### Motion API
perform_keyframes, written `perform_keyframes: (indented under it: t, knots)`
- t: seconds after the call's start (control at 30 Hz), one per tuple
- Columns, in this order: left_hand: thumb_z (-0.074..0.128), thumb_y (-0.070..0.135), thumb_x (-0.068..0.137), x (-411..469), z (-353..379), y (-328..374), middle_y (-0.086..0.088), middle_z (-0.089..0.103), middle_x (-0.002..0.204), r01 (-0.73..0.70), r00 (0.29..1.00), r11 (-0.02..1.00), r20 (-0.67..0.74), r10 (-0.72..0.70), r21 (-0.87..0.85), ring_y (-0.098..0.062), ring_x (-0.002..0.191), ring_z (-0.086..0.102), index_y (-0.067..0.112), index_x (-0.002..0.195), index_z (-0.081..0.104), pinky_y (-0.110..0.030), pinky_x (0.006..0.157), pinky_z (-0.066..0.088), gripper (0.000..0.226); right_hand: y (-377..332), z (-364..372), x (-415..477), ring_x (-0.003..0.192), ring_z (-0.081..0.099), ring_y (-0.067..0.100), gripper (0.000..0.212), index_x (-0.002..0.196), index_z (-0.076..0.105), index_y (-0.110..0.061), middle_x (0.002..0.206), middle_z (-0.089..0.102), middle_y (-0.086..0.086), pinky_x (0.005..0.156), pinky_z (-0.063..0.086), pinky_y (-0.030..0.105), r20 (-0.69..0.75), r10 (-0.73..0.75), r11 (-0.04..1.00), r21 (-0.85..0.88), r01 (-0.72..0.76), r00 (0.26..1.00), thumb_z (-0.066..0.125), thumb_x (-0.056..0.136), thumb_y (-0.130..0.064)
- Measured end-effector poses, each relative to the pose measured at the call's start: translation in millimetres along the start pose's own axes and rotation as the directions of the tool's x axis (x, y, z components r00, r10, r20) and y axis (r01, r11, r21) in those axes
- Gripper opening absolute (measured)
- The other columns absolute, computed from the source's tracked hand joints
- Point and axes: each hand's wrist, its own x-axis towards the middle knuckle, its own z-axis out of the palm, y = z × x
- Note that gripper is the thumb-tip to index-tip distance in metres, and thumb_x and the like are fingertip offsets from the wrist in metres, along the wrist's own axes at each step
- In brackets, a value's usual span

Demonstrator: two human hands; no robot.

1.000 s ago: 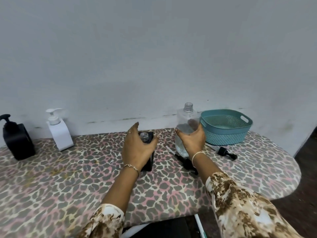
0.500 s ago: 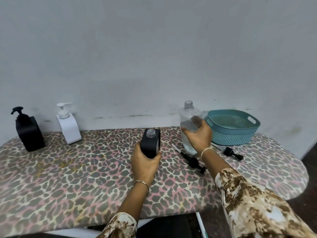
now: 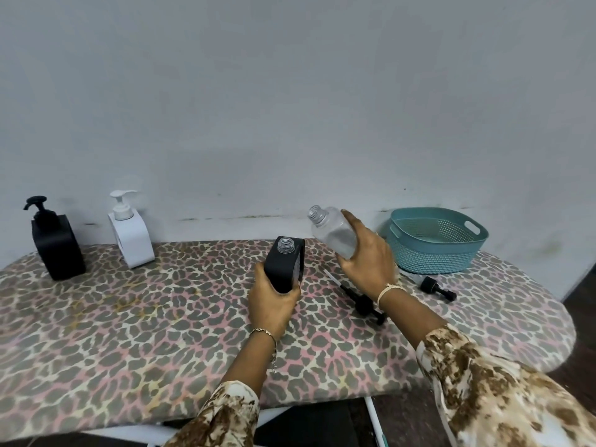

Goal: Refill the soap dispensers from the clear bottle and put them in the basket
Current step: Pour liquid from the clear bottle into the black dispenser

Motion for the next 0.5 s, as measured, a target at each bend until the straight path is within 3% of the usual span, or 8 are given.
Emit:
perform_keyframes:
  t: [0.13, 0.27, 0.5]
  knots:
    - [0.081, 0.013, 0.072, 1.3, 0.2, -2.1, -0.002, 0.062, 0.115, -0.018, 1.000, 1.000, 0.002, 0.018, 0.005, -0.012, 0.095, 0.058, 0.019, 0.117, 0.044, -0.022, 0.079, 0.046, 0.059, -6.9, 2.1, -8.8, 0.085, 0.060, 0.021, 0.089, 0.147, 0.033, -0.030, 0.109, 0.066, 0.003, 0.073, 0.053, 0.032, 0.042, -0.044, 0.995, -0.092, 0.047, 0.998, 0.076, 0.072, -0.011]
    - [0.080, 0.014, 0.072, 2.5, 1.3, -5.6, -0.002, 0.063, 0.115, -0.019, 1.000, 1.000, 0.005, 0.019, 0.006, -0.019, 0.101, 0.063, 0.022, 0.112, 0.041, -0.022, 0.078, 0.047, 0.057, -12.0, 1.2, -14.5, 0.087, 0.063, 0.026, 0.090, 0.148, 0.032, -0.029, 0.113, 0.067, 0.006, 0.071, 0.050, 0.035, 0.065, -0.075, 0.975, -0.203, 0.087, 0.995, 0.074, 0.072, -0.010]
    - [0.080, 0.013, 0.071, 4.8, -0.5, -7.9, 0.003, 0.063, 0.110, -0.029, 0.999, 0.999, 0.035, 0.031, -0.033, -0.016, 0.099, 0.063, 0.027, 0.111, 0.040, -0.022, 0.080, 0.049, 0.058, -19.8, -4.9, -13.3, 0.093, 0.065, 0.031, 0.086, 0.147, 0.034, -0.023, 0.125, 0.063, 0.008, 0.071, 0.050, 0.035, 0.088, -0.126, 0.936, -0.319, 0.148, 0.988, 0.076, 0.072, -0.011]
